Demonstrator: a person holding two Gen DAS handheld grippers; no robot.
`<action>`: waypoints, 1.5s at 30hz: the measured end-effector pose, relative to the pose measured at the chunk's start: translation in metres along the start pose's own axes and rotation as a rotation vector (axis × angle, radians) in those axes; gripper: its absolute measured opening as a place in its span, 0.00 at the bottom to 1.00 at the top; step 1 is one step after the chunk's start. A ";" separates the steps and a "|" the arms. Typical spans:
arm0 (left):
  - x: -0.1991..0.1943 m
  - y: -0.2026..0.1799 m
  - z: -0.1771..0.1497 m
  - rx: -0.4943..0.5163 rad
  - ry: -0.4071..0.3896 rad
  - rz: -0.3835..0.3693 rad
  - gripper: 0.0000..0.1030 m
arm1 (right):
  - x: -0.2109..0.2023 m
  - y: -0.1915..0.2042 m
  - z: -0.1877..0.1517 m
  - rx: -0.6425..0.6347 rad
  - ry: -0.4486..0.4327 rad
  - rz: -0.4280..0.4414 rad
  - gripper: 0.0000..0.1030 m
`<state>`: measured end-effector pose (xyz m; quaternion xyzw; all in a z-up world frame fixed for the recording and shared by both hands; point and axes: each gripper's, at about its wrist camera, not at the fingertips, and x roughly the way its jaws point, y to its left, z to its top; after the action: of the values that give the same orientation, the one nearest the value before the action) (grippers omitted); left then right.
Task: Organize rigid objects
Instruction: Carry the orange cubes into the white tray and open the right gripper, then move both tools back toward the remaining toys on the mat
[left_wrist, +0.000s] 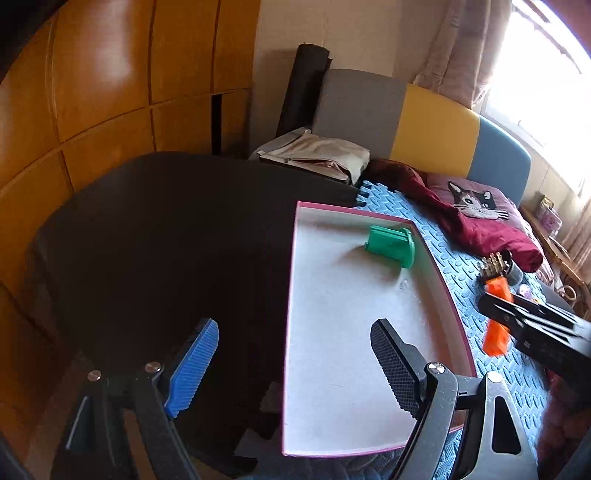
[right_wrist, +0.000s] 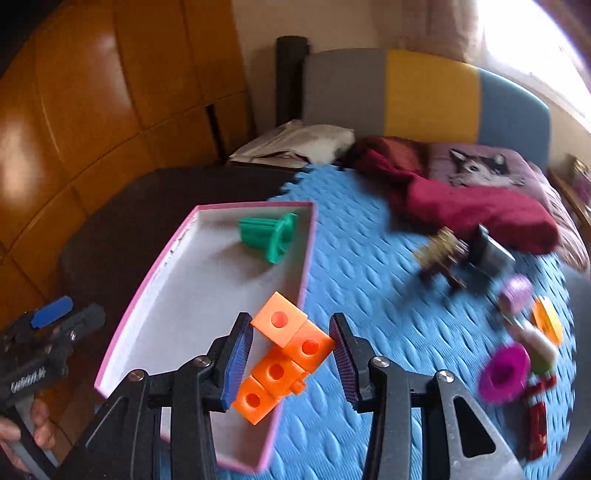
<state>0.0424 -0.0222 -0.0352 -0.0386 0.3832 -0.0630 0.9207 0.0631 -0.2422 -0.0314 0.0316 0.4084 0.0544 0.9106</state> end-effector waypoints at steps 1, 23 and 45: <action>0.001 0.002 0.000 -0.005 0.001 0.003 0.83 | 0.006 0.003 0.004 -0.009 0.007 0.000 0.42; 0.008 0.014 0.000 -0.022 0.018 0.036 0.83 | 0.079 0.021 0.021 -0.058 0.121 0.017 0.49; -0.020 -0.017 -0.001 0.064 -0.028 0.015 0.85 | -0.020 0.003 -0.026 -0.057 -0.081 -0.078 0.52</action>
<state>0.0261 -0.0364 -0.0197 -0.0069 0.3682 -0.0679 0.9272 0.0303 -0.2417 -0.0334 -0.0081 0.3704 0.0294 0.9284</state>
